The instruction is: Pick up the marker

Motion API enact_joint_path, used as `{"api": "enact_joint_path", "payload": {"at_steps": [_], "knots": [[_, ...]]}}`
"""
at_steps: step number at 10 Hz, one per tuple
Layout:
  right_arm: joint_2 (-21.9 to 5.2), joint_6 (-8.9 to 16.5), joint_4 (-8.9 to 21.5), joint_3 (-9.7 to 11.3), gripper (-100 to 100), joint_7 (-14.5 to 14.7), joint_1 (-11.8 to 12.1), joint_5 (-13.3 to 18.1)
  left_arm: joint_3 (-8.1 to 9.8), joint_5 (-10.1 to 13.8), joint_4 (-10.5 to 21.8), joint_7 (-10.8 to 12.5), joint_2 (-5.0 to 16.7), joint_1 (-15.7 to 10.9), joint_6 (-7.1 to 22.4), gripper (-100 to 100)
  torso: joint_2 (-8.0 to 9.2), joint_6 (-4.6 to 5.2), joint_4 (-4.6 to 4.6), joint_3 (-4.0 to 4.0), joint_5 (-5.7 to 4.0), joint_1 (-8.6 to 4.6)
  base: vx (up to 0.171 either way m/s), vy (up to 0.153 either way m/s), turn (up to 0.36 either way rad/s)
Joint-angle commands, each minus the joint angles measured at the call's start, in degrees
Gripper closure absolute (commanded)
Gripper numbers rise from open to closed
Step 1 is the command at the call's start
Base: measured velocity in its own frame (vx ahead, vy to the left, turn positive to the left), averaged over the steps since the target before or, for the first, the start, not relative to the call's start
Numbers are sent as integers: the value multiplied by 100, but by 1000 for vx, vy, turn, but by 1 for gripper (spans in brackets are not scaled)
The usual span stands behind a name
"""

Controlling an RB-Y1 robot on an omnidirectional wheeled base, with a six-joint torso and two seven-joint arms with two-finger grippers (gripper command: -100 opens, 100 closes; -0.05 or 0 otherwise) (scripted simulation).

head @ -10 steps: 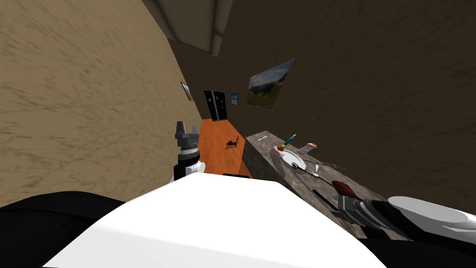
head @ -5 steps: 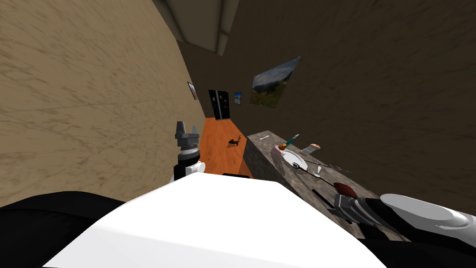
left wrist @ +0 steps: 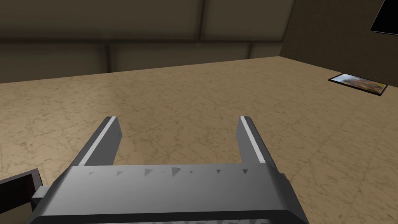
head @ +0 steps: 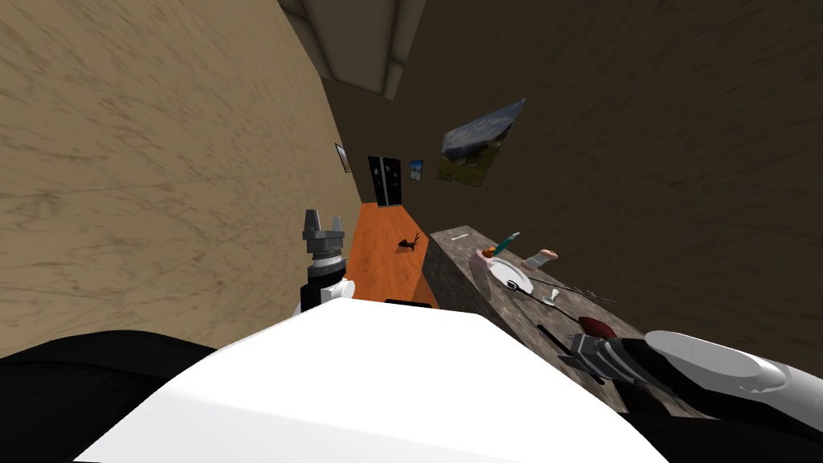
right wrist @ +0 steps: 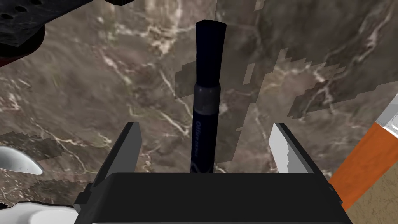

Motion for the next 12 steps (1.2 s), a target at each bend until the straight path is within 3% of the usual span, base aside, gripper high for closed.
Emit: {"api": "enact_joint_path", "payload": {"at_steps": [1, 6, 7, 8, 12], "knots": [[50, 5, -24, -18, -100, -286, -55, 197, 0, 0, 0, 0, 0, 0, 0, 0, 0, 0, 0, 0, 0, 0, -79, -9, 125], [175, 25, -94, -69, -100, -1021, -190, 703, 0, 0, 0, 0, 0, 0, 0, 0, 2, 1, 1, 2, 0, -2, -86, -19, 106], [165, 17, -74, -53, -100, -888, -186, 635, 0, 0, 0, 0, 0, 0, 0, 0, 1, -2, 0, 0, -1, -4, -36, -10, 30], [169, 16, -75, -54, 100, -929, -192, 651, 0, 0, 0, 0, 0, 1, 0, 0, -9, 2, -2, -5, 0, -2, -6, -2, -6], [166, 19, -72, -55, 100, -926, -192, 649, 0, 0, 0, 0, 0, 1, 0, 0, -26, 1, -7, -16, -2, 2, 0, 0, 0]]}}
